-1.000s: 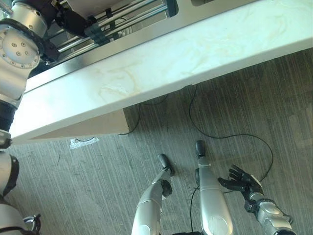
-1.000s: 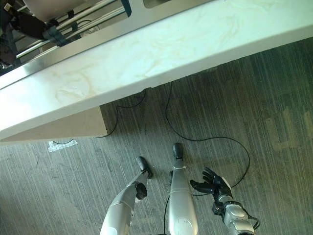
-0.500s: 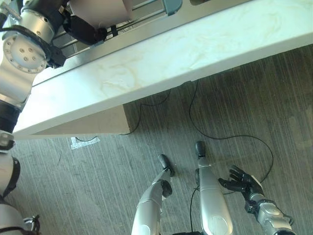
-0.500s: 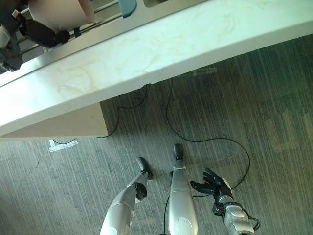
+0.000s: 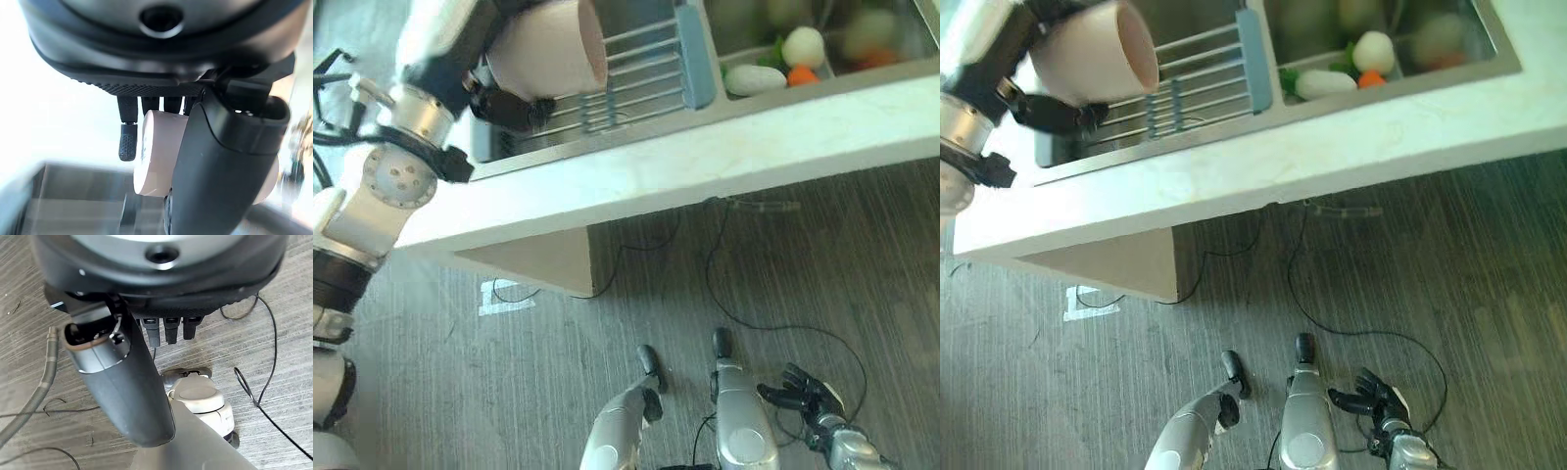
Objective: Place the dishes in the dishwasher.
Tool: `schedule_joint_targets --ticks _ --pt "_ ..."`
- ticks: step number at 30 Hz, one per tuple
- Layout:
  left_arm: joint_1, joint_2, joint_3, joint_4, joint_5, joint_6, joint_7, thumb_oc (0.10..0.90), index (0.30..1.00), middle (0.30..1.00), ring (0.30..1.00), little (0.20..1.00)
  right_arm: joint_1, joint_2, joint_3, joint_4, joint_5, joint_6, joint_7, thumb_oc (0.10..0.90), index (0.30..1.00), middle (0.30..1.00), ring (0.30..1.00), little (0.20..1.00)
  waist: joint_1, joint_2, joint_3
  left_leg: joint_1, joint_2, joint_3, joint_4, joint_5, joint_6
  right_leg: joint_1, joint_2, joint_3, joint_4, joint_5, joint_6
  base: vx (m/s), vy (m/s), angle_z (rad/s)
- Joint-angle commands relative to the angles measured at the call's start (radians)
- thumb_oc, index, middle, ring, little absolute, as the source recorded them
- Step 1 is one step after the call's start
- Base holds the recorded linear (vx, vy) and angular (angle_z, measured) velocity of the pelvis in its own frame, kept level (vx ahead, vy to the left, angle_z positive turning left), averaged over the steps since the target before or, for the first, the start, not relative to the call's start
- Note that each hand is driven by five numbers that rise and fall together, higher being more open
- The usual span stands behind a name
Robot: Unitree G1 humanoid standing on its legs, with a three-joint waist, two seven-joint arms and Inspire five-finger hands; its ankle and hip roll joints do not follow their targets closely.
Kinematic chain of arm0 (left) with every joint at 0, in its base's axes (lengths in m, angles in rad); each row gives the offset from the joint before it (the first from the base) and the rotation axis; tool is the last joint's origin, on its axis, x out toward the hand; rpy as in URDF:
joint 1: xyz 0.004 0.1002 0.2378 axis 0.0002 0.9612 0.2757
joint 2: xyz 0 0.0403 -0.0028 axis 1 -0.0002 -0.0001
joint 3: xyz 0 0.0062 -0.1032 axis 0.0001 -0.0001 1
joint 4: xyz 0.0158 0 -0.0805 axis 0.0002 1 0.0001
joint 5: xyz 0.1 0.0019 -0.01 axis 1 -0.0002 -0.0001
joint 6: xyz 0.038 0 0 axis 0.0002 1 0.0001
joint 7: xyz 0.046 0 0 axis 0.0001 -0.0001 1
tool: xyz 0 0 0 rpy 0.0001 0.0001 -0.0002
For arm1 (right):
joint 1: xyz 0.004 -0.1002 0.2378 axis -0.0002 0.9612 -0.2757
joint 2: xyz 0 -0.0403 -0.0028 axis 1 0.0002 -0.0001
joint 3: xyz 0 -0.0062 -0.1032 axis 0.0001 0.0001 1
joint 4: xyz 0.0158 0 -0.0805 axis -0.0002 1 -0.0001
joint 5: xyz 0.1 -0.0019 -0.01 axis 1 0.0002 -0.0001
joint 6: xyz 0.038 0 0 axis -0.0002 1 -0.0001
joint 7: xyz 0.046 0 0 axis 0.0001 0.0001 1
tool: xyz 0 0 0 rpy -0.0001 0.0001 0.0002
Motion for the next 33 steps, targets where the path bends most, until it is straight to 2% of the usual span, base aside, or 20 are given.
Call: schedule_joint_targets --ticks 1,4,5,7,9,10,11,12,14,17,19,20,21,24,25,27,30,31,32,33 --pt "-0.075 0.102 0.182 0.065 0.019 -0.053 0.167 0.4 0.3 0.3 0.3 0.3 0.07 0.024 -0.026 -0.023 -0.017 -0.03 0.007 0.8 0.9 0.9 0.9 0.9 -0.023 -0.014 -0.117 0.017 -0.026 0.025 0.172 -0.254 -0.008 0.069 0.01 -0.048 0.07 -0.236 0.045 0.03 -0.069 0.09" --pt "-0.011 0.13 0.241 0.036 -0.003 -0.056 0.172 0.4 0.3 0.3 0.3 0.3 0.077 0.037 -0.023 -0.003 -0.034 -0.023 0.013 0.8 0.9 0.9 0.9 0.9 0.004 -0.015 -0.174 0.055 -0.032 0.006 0.172 -0.262 -0.008 0.119 0.014 -0.064 0.07 -0.258 0.039 0.04 -0.073 0.11" --pt "0.055 0.146 0.296 0.024 -0.003 -0.048 0.176 0.4 0.3 0.3 0.3 0.3 0.081 0.045 -0.026 0.014 -0.076 -0.023 0.034 0.8 0.9 0.9 0.9 0.9 0.025 -0.015 -0.212 0.082 -0.034 -0.008 0.172 -0.268 -0.009 0.153 0.015 -0.077 0.07 -0.275 0.035 0.05 -0.085 0.14" --pt "0.107 0.155 0.339 0.01 -0.024 -0.042 0.162 0.4 0.3 0.3 0.3 0.3 0.079 0.049 -0.024 0.025 -0.094 -0.024 0.042 0.8 0.9 0.9 0.9 0.9 0.039 -0.014 -0.232 0.094 -0.035 -0.017 0.172 -0.272 -0.011 0.17 0.014 -0.084 0.07 -0.283 0.034 0.04 -0.088 0.23" --pt "0.23 0.157 0.439 -0.015 -0.075 -0.03 0.131 0.4 0.3 0.3 0.3 0.3 0.067 0.055 -0.015 0.048 -0.129 -0.022 0.064 0.8 0.9 0.9 0.9 0.9 0.068 -0.015 -0.261 0.111 -0.04 -0.036 0.172 -0.275 -0.012 0.196 0.016 -0.097 0.07 -0.297 0.028 -0.01 -0.124 0.23" --pt "0.324 0.152 0.517 -0.035 -0.073 -0.008 0.12 0.4 0.3 0.3 0.3 0.3 0.053 0.058 -0.005 0.064 -0.166 -0.014 0.084 0.8 0.9 0.9 0.9 0.9 0.09 -0.017 -0.267 0.111 -0.035 -0.035 0.172 -0.255 -0.011 0.204 0.015 -0.123 0.07 -0.291 0.015 0.01 -0.128 0.24" --pt "0.383 0.144 0.561 -0.037 -0.091 0.004 0.102 0.4 0.3 0.3 0.3 0.3 0.043 0.06 0.001 0.078 -0.192 -0.006 0.094 0.8 0.9 0.9 0.9 0.9 0.109 -0.019 -0.273 0.125 -0.032 -0.049 0.172 -0.268 -0.023 0.229 0.017 -0.126 0.07 -0.316 0.015 0.0 -0.109 0.35" --pt "0.423 0.138 0.595 -0.044 -0.094 0.015 0.094 0.4 0.3 0.3 0.3 0.3 0.038 0.057 0.008 0.085 -0.212 0.0 0.104 0.8 0.9 0.9 0.9 0.9 0.11 -0.018 -0.271 0.126 -0.03 -0.05 0.172 -0.264 -0.026 0.236 0.017 -0.13 0.07 -0.319 0.013 0.03 -0.09 0.52" --pt "0.549 0.092 0.7 -0.068 -0.123 0.02 0.053 0.4 0.3 0.3 0.3 0.3 0.031 0.055 0.016 0.122 -0.261 -0.01 0.122 0.8 0.9 0.9 0.9 0.9 0.145 -0.022 -0.262 0.1 -0.009 -0.069 0.172 -0.229 -0.05 0.264 0.019 -0.154 0.07 -0.327 0.006 -0.16 -0.072 0.5" --pt "0.679 0.012 0.798 -0.117 -0.172 0.008 0.018 0.4 0.3 0.3 0.3 0.3 0.019 0.054 0.022 0.149 -0.252 -0.014 0.124 0.8 0.9 0.9 0.9 0.9 0.176 -0.023 -0.261 0.087 0.02 -0.069 0.172 -0.218 -0.061 0.273 0.003 -0.207 0.07 -0.339 0.0 -0.31 0.005 1.1" --pt "0.725 -0.052 0.811 -0.137 -0.189 -0.031 0.0 0.4 0.3 0.3 0.3 0.3 0.012 0.059 0.015 0.151 -0.205 -0.017 0.12 0.8 0.9 0.9 0.9 0.9 0.179 -0.036 -0.267 0.11 0.032 -0.015 0.172 -0.22 -0.049 0.275 -0.025 -0.256 0.07 -0.332 -0.002 -0.34 0.095 1.85" --pt "0.741 -0.112 0.797 -0.143 -0.179 -0.063 -0.006 0.4 0.3 0.3 0.3 0.3 0.009 0.065 -0.002 0.154 -0.188 -0.029 0.116 0.8 0.9 0.9 0.9 0.9 0.175 -0.055 -0.267 0.144 0.044 0.06 0.172 -0.226 -0.031 0.28 -0.057 -0.303 0.07 -0.317 0.0 -0.37 0.16 1.84" --pt "0.74 -0.145 0.781 -0.148 -0.176 -0.078 -0.009 0.4 0.3 0.3 0.3 0.3 0.009 0.071 -0.012 0.157 -0.187 -0.035 0.112 0.8 0.9 0.9 0.9 0.9 0.173 -0.064 -0.267 0.164 0.05 0.102 0.172 -0.232 -0.022 0.286 -0.074 -0.33 0.07 -0.307 0.003 -0.33 0.191 1.88" --pt "0.738 -0.219 0.747 -0.176 -0.145 -0.082 0.0 0.4 0.3 0.3 0.3 0.3 0.019 0.084 -0.033 0.143 -0.16 -0.049 0.092 0.8 0.9 0.9 0.9 0.9 0.166 -0.07 -0.264 0.204 0.074 0.184 0.172 -0.254 -0.009 0.304 -0.102 -0.41 0.07 -0.282 0.013 -0.22 0.269 2.02" --pt "0.752 -0.256 0.725 -0.183 -0.142 -0.089 0.021 0.4 0.3 0.3 0.3 0.3 0.022 0.091 -0.041 0.141 -0.157 -0.051 0.078 0.8 0.9 0.9 0.9 0.9 0.169 -0.067 -0.269 0.211 0.082 0.185 0.172 -0.267 -0.011 0.31 -0.106 -0.435 0.07 -0.276 0.013 -0.12 0.448 1.67" --pt "0.81 -0.348 0.706 -0.207 -0.122 -0.111 0.033 0.4 0.3 0.3 0.3 0.3 0.012 0.109 -0.055 0.13 -0.192 -0.007 0.054 0.8 0.9 0.9 0.9 0.9 0.202 -0.061 -0.274 0.213 0.028 0.108 0.172 -0.304 0.004 0.315 -0.121 -0.438 0.07 -0.249 0.04 -0.04 0.588 1.53" --pt "0.875 -0.459 0.676 -0.287 -0.044 -0.108 0.039 0.4 0.3 0.3 0.3 0.3 0.02 0.149 -0.066 0.086 -0.17 0.021 0.016 0.8 0.9 0.9 0.9 0.9 0.238 -0.059 -0.274 0.213 0.014 0.081 0.172 -0.329 0.033 0.353 -0.137 -0.478 0.07 -0.221 0.04 0.02 0.412 0.74" --pt "0.891 -0.493 0.663 -0.306 -0.03 -0.1 0.045 0.4 0.3 0.3 0.3 0.3 0.026 0.161 -0.075 0.068 -0.153 0.03 -0.004 0.8 0.9 0.9 0.9 0.9 0.238 -0.056 -0.269 0.213 0.007 0.062 0.172 -0.335 0.046 0.363 -0.13 -0.463 0.07 -0.2 0.042 0.11 0.345 0.82" --pt "0.902 -0.528 0.635 -0.317 -0.023 -0.095 0.052 0.4 0.3 0.3 0.3 0.3 0.041 0.177 -0.088 0.029 -0.131 0.054 -0.031 0.8 0.9 0.9 0.9 0.9 0.216 -0.05 -0.261 0.215 -0.006 0.019 0.172 -0.343 0.064 0.362 -0.105 -0.398 0.076 -0.165 0.049 0.12 0.302 0.71" --pt "0.895 -0.539 0.614 -0.311 -0.031 -0.095 0.048 0.4 0.3 0.3 0.3 0.3 0.05 0.185 -0.097 0.017 -0.111 0.065 -0.043 0.8 0.9 0.9 0.9 0.9 0.197 -0.049 -0.255 0.214 -0.015 -0.011 0.172 -0.347 0.076 0.352 -0.086 -0.341 0.09 -0.165 0.051 0.12 0.229 0.97"
